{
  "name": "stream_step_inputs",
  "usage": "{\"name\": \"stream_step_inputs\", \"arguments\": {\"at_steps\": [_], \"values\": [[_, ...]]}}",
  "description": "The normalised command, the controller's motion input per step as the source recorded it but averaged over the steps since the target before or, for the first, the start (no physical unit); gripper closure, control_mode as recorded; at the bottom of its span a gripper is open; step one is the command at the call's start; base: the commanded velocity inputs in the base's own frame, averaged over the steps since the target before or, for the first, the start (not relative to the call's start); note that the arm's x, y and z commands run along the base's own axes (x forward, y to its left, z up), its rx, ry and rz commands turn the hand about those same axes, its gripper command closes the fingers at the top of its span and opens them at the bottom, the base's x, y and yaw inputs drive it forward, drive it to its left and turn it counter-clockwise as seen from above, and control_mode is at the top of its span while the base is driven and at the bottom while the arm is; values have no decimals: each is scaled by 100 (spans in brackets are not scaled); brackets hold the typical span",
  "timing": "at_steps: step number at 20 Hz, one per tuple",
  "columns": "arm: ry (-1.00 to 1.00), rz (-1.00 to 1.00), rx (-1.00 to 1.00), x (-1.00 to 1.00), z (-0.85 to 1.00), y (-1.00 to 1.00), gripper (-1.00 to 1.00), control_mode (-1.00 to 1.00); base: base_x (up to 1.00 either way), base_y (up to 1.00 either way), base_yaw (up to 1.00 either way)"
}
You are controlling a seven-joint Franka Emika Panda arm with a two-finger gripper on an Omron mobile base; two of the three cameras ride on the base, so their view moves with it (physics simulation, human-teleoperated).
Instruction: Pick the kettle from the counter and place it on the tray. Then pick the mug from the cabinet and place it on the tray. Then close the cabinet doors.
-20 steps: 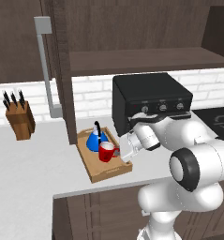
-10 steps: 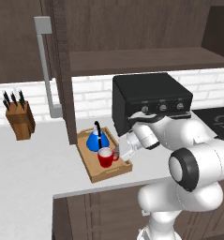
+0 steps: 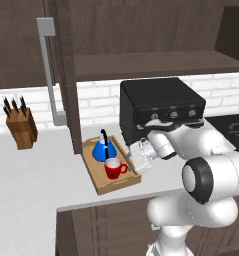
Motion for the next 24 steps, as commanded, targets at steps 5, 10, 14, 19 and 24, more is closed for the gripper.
{"name": "stream_step_inputs", "arguments": {"at_steps": [5,10,14,19,24], "values": [[-21,4,5,-10,56,-35,-100,-100,0,0,0],[-9,-3,0,-33,95,-11,-100,-100,0,0,0],[11,-19,-1,-19,92,0,-100,-100,0,0,0],[35,-34,-6,-6,27,-1,-100,-100,0,0,0],[9,-16,-3,0,0,0,-100,-100,0,0,0]]}}
